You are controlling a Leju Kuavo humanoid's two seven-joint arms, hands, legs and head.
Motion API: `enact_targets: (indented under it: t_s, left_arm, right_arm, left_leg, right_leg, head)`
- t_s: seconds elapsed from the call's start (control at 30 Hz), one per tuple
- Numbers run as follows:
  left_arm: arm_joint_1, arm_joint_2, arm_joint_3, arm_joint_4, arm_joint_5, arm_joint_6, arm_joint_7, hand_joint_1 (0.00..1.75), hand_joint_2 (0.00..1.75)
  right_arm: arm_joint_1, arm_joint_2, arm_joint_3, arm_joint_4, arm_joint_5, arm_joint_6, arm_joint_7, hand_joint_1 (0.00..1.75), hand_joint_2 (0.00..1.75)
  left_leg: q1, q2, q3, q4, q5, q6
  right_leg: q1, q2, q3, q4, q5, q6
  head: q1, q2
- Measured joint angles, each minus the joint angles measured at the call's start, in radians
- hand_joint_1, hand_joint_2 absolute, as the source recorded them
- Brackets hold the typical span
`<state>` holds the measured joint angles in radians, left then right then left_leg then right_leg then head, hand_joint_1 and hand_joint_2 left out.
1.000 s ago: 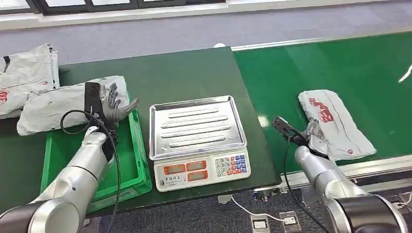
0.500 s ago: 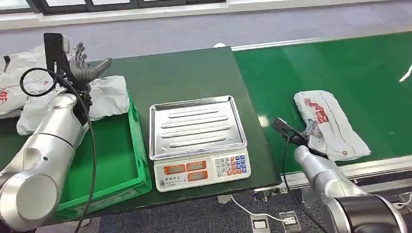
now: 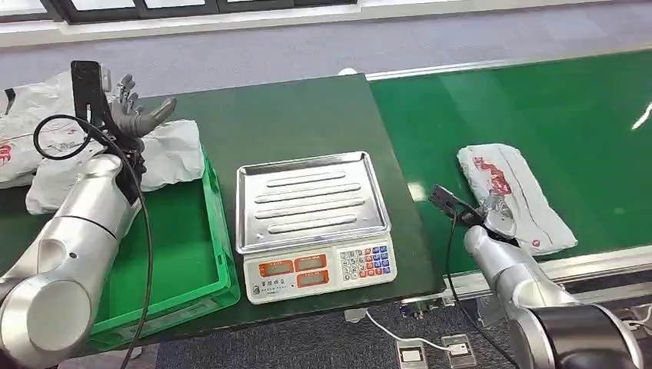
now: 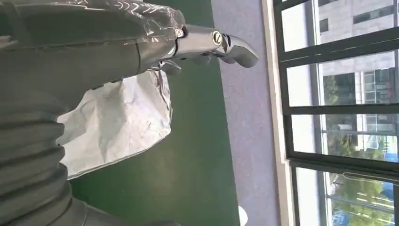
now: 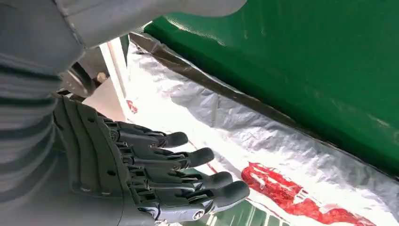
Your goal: Moved the parcel from conveyor to table for the left to box.
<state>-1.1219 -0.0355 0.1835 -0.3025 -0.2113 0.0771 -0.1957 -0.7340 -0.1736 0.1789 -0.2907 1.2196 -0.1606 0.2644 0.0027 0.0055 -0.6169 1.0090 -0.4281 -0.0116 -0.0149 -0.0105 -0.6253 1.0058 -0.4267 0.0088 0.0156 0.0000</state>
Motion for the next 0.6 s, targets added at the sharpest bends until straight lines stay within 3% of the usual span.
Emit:
enact_targets:
  t_s: [0.6]
  left_arm:
    - [-0.012,-0.002,-0.015,-0.005,-0.03,0.004,-0.009,0.0,1.75]
  right_arm:
    - [0.051,0.0,-0.049,0.002,0.016,0.007,-0.012,0.0,1.75]
  left_leg:
    - [0.0,0.0,0.0,0.0,0.0,0.0]
  right_leg:
    - [0.0,0.0,0.0,0.0,0.0,0.0]
  head:
    - [0.0,0.0]
